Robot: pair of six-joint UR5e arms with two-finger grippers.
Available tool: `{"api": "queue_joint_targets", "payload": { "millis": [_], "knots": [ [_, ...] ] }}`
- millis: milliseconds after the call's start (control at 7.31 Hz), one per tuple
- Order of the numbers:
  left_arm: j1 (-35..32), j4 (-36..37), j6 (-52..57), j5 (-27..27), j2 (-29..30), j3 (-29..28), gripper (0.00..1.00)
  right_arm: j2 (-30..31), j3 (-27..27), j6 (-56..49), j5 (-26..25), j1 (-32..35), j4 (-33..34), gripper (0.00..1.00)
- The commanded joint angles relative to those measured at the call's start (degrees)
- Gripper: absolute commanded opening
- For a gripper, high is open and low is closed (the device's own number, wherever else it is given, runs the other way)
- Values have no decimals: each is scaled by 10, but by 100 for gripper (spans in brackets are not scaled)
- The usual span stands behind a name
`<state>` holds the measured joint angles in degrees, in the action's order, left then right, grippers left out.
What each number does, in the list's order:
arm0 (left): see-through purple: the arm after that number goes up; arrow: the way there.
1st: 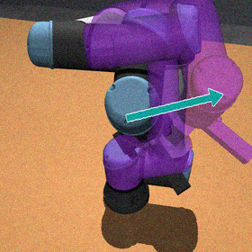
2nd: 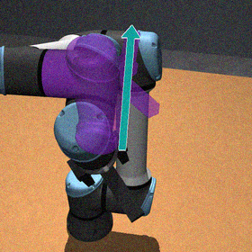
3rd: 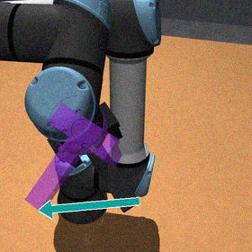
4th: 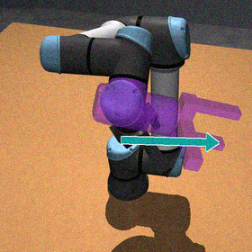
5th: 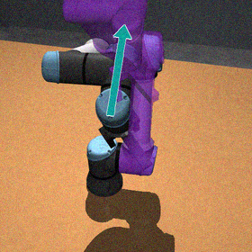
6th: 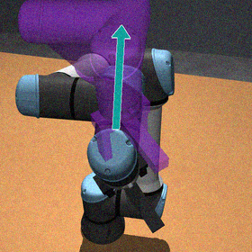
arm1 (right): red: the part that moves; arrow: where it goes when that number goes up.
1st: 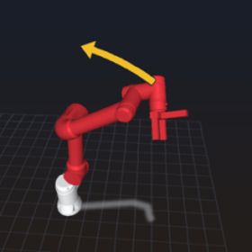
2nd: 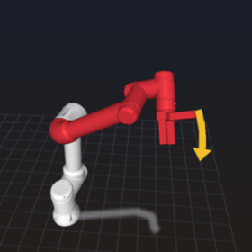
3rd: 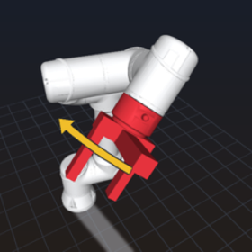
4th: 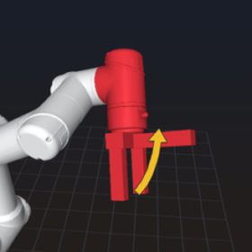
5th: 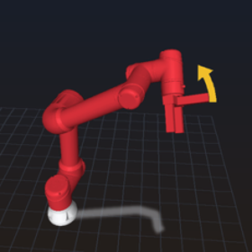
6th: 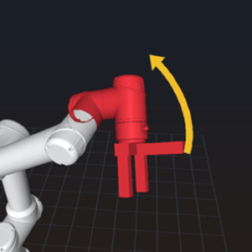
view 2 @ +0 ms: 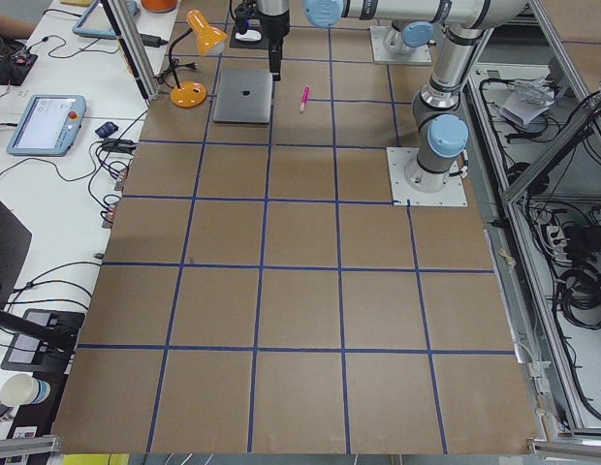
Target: Place pen and mouse around notebook
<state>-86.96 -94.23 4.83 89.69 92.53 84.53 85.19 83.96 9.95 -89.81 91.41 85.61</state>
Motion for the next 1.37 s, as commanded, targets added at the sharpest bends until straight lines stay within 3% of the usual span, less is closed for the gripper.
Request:
{"api": "queue_joint_targets", "payload": {
  "millis": [0, 684, 1232],
  "knots": [
    [-2, 4, 26, 5, -2, -4, 100, 1, 1, 1, 1, 0, 0, 100],
    [7, 16, 26, -4, -8, -39, 100, -2, -3, 0, 0, 0, 1, 100],
    [8, 10, 27, 0, 6, -26, 100, -2, -3, 0, 0, 0, 1, 100]
  ]
}}
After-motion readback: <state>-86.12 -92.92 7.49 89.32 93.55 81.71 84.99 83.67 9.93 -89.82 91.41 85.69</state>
